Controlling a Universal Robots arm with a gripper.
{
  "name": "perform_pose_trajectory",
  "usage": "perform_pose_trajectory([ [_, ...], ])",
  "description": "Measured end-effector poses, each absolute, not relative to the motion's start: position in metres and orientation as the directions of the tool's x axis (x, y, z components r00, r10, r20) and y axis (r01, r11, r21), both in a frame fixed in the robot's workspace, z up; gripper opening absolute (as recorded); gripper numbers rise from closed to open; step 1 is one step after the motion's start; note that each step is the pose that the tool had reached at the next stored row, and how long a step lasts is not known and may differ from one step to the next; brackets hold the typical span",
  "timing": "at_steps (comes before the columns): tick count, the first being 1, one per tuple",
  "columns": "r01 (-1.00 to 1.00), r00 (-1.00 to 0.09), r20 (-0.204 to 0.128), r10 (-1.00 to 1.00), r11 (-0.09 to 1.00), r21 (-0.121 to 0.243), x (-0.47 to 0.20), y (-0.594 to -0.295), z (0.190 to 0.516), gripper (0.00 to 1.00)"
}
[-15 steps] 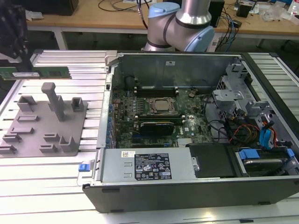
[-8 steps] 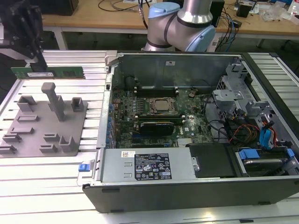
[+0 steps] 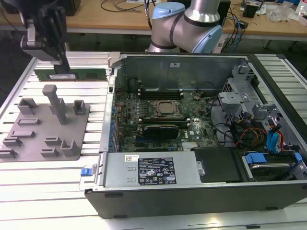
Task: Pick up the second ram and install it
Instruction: 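Pick up the second ram and move it above second insertion slot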
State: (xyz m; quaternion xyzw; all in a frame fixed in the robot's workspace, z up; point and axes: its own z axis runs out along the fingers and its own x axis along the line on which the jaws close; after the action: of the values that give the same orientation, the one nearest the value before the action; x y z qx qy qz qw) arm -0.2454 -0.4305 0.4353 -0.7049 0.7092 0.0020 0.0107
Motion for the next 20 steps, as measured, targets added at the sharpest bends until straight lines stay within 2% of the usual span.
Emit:
perform_pose_trajectory([
  [20,-1.0,-0.006,-0.018,-1.0,0.006,-0.011,-0.12,-0.43,0.434,0.09],
])
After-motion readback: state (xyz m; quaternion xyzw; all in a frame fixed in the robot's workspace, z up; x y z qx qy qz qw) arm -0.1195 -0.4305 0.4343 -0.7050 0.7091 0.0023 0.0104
